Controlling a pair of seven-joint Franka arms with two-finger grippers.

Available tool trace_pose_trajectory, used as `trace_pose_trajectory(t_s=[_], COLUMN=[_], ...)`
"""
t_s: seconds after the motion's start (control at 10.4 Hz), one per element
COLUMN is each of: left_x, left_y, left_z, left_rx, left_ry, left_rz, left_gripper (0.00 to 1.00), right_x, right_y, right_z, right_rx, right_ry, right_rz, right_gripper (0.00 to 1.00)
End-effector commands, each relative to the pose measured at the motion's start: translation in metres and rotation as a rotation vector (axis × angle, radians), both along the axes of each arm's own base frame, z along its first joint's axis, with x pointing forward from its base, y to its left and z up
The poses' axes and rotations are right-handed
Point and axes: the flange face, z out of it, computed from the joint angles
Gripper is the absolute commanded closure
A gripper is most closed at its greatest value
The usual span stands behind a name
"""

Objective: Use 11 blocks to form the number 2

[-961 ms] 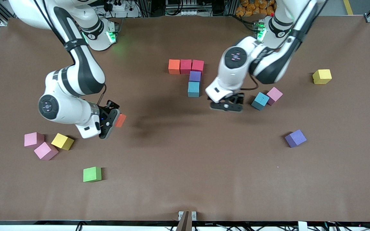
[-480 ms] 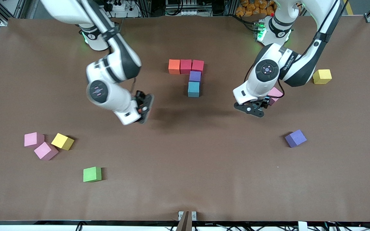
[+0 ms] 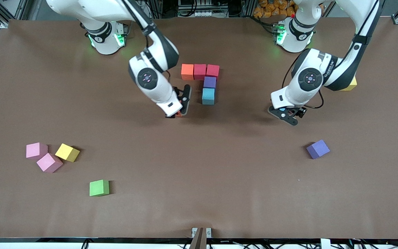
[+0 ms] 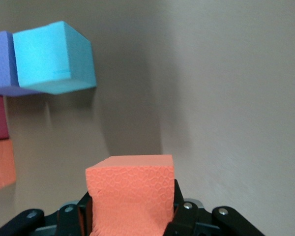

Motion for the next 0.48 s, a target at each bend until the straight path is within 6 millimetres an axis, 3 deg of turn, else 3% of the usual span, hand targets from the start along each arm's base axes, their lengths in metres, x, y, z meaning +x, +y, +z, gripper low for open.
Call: trace_pose_trajectory(t_s=[0.0,0.38], left_x=[-0.011,-0.035], left_y=[0.000,0.004], left_z=[-0.002,-0.025], left_rx=[-0.010,-0.021], left_ry=[-0.006,-0.008], left_rz=[-0.022,-0.022], left_gripper=[0.00,0.00], right_x=[-0.031,-0.069], right_y=[0.023,0.036], right_z=[-0.016,-0.037], right_rx=[0.001,0.021], right_ry=[-0.038,-0.050], right_rz=[-0.026,-0.072], right_gripper=[0.81,0.81])
